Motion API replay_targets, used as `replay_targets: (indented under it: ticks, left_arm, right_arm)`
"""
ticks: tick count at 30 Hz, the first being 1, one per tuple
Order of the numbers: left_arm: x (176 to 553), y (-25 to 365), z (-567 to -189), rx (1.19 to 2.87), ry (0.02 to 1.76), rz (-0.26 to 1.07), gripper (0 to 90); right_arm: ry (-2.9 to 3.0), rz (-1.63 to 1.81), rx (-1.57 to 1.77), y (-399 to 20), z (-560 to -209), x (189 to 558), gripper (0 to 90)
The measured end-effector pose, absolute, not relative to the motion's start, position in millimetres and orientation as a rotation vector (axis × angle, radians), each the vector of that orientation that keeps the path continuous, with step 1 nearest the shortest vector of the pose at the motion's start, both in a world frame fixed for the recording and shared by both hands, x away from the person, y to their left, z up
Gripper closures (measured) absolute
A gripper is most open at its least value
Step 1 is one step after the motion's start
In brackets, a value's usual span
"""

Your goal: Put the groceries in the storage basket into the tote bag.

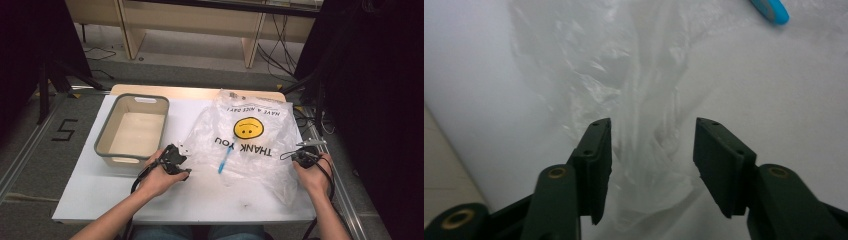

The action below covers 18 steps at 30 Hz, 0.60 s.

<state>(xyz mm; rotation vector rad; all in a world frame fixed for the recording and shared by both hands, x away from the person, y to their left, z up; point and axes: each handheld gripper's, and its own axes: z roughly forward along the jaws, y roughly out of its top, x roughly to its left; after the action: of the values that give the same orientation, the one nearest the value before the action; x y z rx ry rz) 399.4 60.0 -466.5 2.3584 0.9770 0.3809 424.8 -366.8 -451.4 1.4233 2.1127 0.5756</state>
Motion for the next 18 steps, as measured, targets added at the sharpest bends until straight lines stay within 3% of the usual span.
replay_targets:
  ticks: [2, 8, 18]
  left_arm:
    - [398.3, 59.2, -470.7, 2.375, 0.985, 0.320, 53.0]
    - [395.1, 58.0, -474.3, 2.399, 0.966, 0.258, 59.5]
    - [382.1, 55.5, -472.0, 2.394, 0.997, 0.180, 68.8]
  right_arm:
    - [2.098, 0.604, 1.419, -365.8, -451.1, 425.1, 87.1]
    - [2.011, 0.714, 1.432, -364.5, -430.6, 409.5, 60.5]
    - [2.193, 0.816, 1.437, -344.0, -415.3, 357.2, 46.2]
